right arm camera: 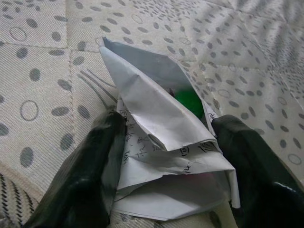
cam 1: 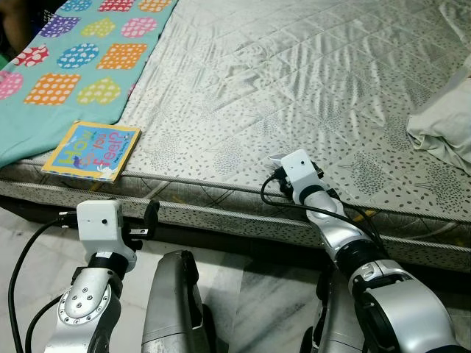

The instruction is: Clean up the room

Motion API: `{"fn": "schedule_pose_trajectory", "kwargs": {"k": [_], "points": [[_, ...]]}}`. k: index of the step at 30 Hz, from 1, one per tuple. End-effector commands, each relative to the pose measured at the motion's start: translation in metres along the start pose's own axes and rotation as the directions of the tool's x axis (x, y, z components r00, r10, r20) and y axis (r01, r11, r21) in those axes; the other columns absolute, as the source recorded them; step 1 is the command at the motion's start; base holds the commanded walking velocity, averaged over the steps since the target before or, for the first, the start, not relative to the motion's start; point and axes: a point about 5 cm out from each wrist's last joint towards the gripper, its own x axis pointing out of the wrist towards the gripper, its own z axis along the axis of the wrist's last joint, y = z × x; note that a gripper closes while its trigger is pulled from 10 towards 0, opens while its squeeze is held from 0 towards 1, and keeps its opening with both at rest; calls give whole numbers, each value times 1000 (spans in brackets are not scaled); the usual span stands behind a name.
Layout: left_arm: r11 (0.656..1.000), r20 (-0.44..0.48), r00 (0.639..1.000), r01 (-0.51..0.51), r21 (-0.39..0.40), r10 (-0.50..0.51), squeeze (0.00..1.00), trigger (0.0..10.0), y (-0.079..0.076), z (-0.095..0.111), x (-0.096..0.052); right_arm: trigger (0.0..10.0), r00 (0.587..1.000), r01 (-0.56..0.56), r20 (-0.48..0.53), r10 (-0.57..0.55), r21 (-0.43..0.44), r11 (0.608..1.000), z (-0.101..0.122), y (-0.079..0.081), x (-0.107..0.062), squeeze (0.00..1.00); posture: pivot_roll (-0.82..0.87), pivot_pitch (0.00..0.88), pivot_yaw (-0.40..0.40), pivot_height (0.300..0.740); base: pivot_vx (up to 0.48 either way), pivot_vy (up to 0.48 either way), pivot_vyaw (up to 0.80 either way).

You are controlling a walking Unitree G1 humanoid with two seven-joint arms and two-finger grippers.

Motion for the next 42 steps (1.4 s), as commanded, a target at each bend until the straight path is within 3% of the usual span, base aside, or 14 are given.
{"fn": "schedule_pose_trajectory", "kwargs": {"k": [1,14,27,34,42], "points": [[1000,-24,1000,-2,4,2,0,10000,2,-5,-1,0,999,0,-40,0,-6,1000,-7,1,-1,0,45,202,91,510,0,0,0],[983,27,989,146,-110,-144,0,10000,-20,3,1,0,999,-15,-51,15,-3,1000,-8,3,0,0,44,203,86,510,0,0,0],[981,28,987,158,-110,-156,0,10000,-23,-1,7,0,1000,1,4,-1,27,1000,0,-4,1,0,12,138,84,510,0,0,0],[980,35,987,161,-116,-158,0,10000,-26,-4,11,0,996,29,81,-38,103,994,0,-11,-4,0,-16,94,79,510,0,0,0],[988,35,994,105,-112,-102,0,10000,-22,-10,15,0,979,13,188,-81,335,942,-10,-12,-27,0,-51,36,65,510,0,0,0]]}}
